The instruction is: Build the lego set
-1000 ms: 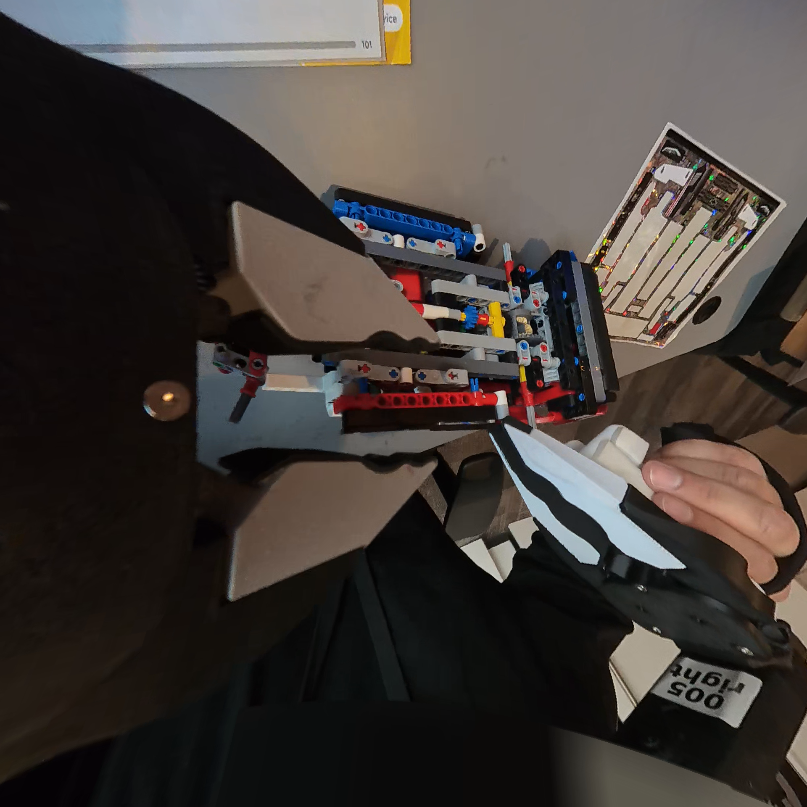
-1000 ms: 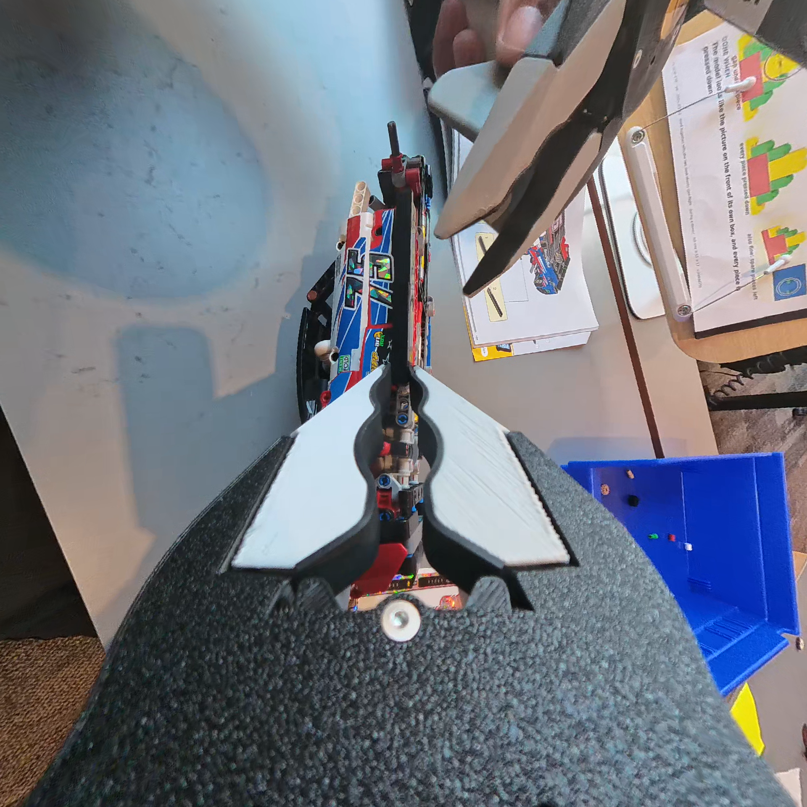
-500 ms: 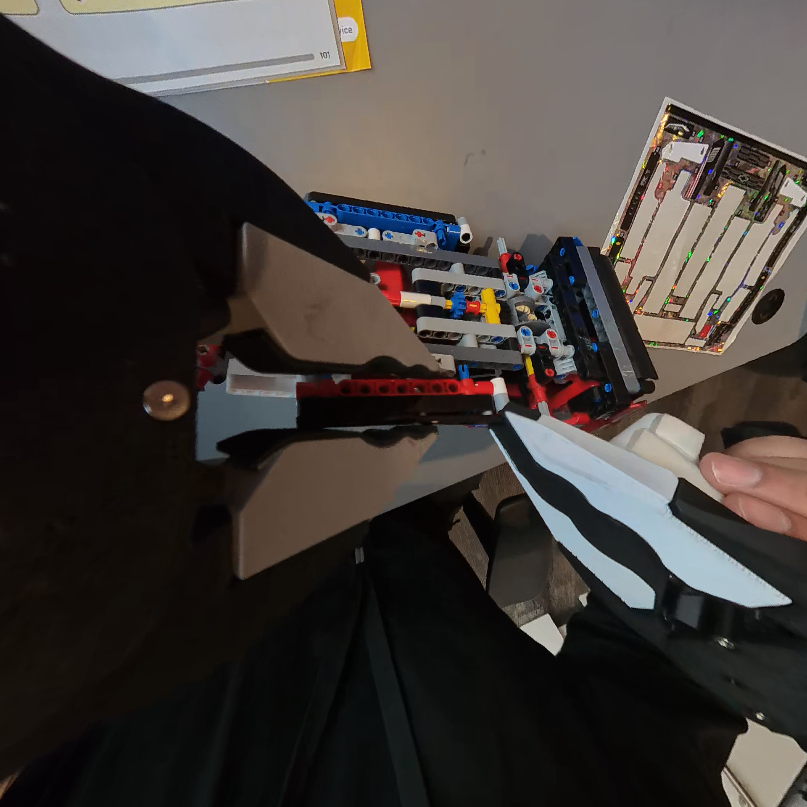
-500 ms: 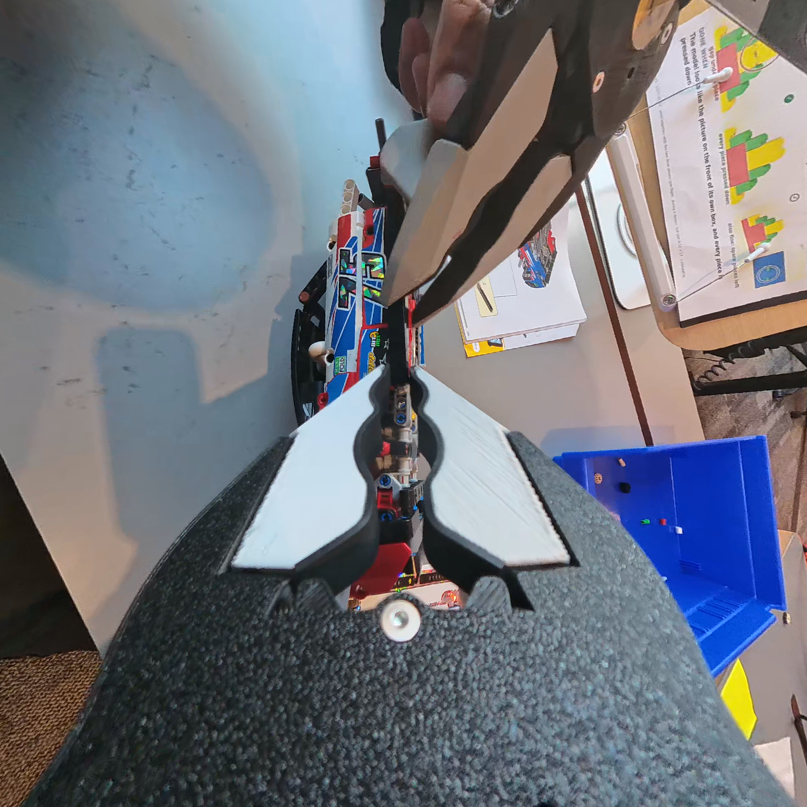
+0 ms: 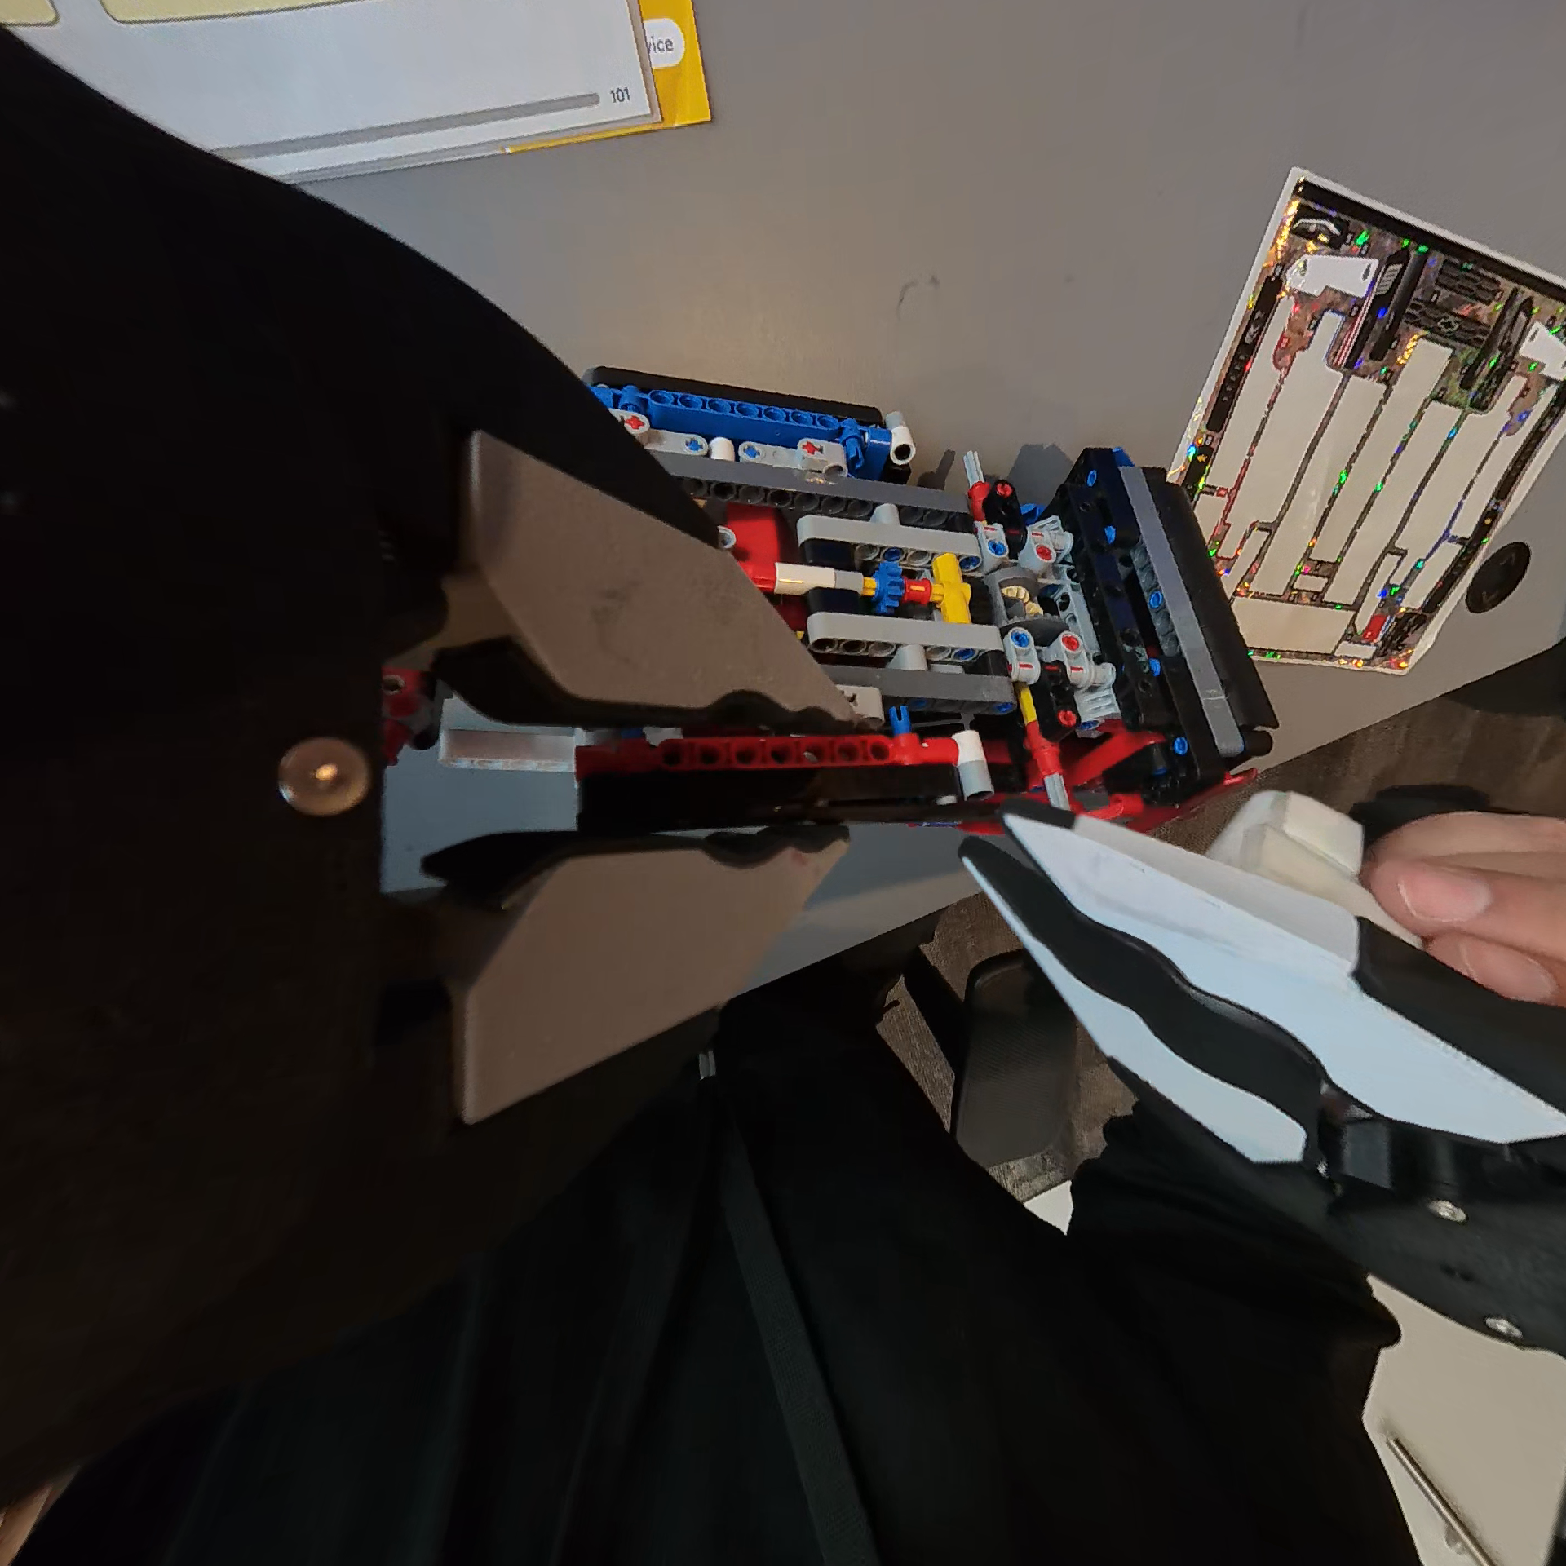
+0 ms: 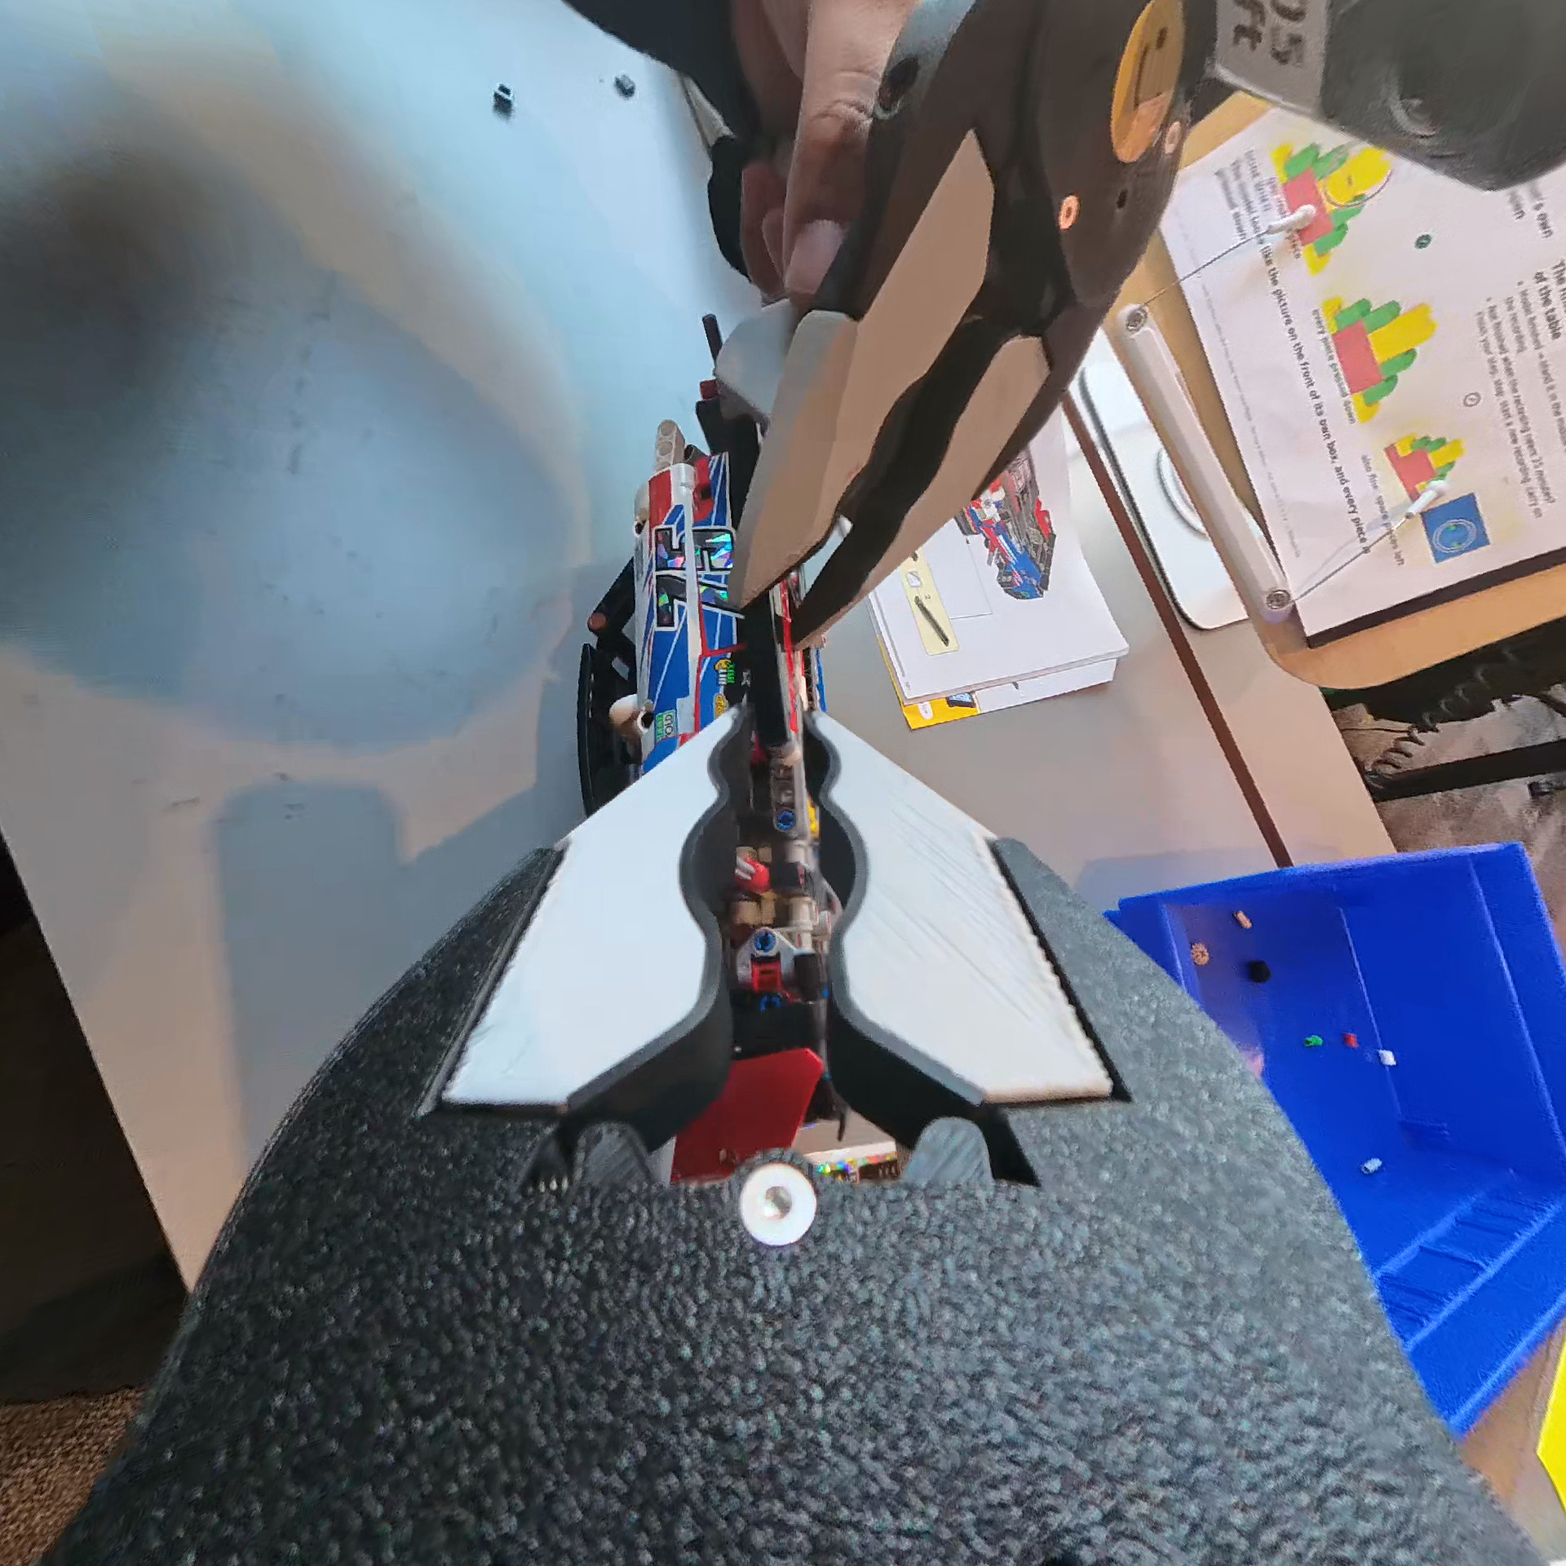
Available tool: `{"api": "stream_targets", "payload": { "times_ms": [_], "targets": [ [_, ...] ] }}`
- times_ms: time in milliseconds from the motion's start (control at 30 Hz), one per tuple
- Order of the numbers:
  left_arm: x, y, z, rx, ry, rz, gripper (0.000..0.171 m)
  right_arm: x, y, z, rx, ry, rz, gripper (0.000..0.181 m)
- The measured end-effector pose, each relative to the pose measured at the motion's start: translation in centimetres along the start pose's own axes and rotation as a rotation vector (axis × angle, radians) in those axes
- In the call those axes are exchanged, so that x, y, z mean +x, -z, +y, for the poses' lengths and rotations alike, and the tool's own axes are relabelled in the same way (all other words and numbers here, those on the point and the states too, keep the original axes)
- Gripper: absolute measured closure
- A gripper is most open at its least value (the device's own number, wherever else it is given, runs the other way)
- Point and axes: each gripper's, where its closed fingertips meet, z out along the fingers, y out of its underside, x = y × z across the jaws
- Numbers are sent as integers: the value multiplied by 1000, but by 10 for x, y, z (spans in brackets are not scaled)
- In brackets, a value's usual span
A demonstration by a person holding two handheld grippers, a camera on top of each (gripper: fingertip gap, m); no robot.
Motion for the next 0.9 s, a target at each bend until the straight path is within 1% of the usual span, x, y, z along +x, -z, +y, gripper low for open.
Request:
{"api": "stream_targets", "payload": {
  "times_ms": [133,267,367,500,733,800,900],
  "targets": [
    [0,0,0,-2,1,-3,154,-3,-3,2,-7,44,25,173],
    [0,0,0,-6,-12,-12,154,-4,4,3,-11,70,63,180],
    [0,0,0,-15,-22,-15,154,-6,9,4,-8,55,70,181],
    [1,-1,0,-20,-30,-9,155,-1,10,8,-17,20,92,175],
    [-1,1,0,5,17,37,155,-4,-4,1,-27,71,72,168],
    [-1,1,0,0,27,50,154,-4,-6,0,-41,98,78,169],
    [-1,2,0,-3,36,71,155,-2,-8,1,-51,87,75,171]
  ]
}}
